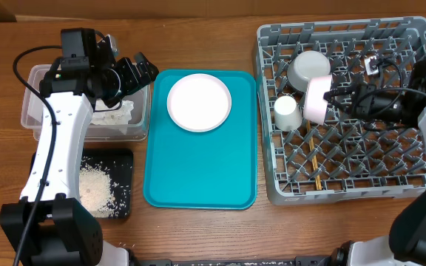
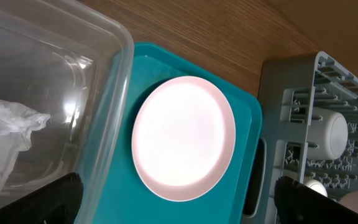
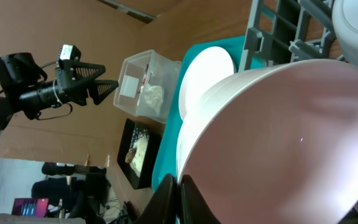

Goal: Sort waste into correct bins and load items into the dishwasher
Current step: 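Lower the pink bowl into the rack and open the right gripper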

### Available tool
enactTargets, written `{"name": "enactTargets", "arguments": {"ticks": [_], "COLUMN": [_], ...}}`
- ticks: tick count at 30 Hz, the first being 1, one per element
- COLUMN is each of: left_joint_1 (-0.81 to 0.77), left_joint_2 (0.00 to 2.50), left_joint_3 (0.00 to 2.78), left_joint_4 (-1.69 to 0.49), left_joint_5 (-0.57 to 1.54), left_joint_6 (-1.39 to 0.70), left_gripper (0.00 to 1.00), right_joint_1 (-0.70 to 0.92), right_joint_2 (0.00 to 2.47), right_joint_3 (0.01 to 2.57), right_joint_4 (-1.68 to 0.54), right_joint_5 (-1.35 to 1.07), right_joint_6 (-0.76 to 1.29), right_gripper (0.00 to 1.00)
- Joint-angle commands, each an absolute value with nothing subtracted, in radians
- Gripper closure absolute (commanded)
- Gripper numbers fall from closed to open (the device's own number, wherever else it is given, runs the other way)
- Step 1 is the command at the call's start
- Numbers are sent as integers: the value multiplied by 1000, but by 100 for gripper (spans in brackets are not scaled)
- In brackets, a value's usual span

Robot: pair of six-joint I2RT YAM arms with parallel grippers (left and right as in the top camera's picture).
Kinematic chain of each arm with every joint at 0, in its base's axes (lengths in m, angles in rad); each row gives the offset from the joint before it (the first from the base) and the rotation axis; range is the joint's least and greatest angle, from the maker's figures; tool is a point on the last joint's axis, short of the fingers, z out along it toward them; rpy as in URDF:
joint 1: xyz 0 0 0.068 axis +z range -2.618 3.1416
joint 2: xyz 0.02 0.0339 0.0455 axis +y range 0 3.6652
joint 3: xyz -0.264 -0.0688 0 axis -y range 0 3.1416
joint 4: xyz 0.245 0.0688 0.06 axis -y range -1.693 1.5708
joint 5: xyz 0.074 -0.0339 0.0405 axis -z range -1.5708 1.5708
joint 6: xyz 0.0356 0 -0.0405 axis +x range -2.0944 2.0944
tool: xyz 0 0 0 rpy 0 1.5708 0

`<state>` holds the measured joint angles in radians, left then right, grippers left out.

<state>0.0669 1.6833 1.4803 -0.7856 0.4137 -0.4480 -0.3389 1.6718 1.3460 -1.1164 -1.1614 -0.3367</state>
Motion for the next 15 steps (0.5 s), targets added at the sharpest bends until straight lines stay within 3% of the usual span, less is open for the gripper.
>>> {"name": "enactTargets", "arguments": {"ticks": [1,8,15], "left_joint_1": [64,64,64], "left_joint_2": [1675,1675,1675], "left_joint_3": [1507,1507,1507], "left_joint_4": [-786,-785,-786], "left_joint_5": [407,407,407], "left_joint_6": [-441,-441,-441], "left_gripper": [0,0,0], "right_joint_1": [-345,-413,-497], "right_joint_2": [1729,1739,1739], "right_joint_3": [1341,1342,1342], "right_joint_4": [-1103,-1115,-1161], "right_joint_5": [-1169,-1156,-917], "right_joint_6": [-340,-218,-75], "right_gripper": [96,96,96]}}
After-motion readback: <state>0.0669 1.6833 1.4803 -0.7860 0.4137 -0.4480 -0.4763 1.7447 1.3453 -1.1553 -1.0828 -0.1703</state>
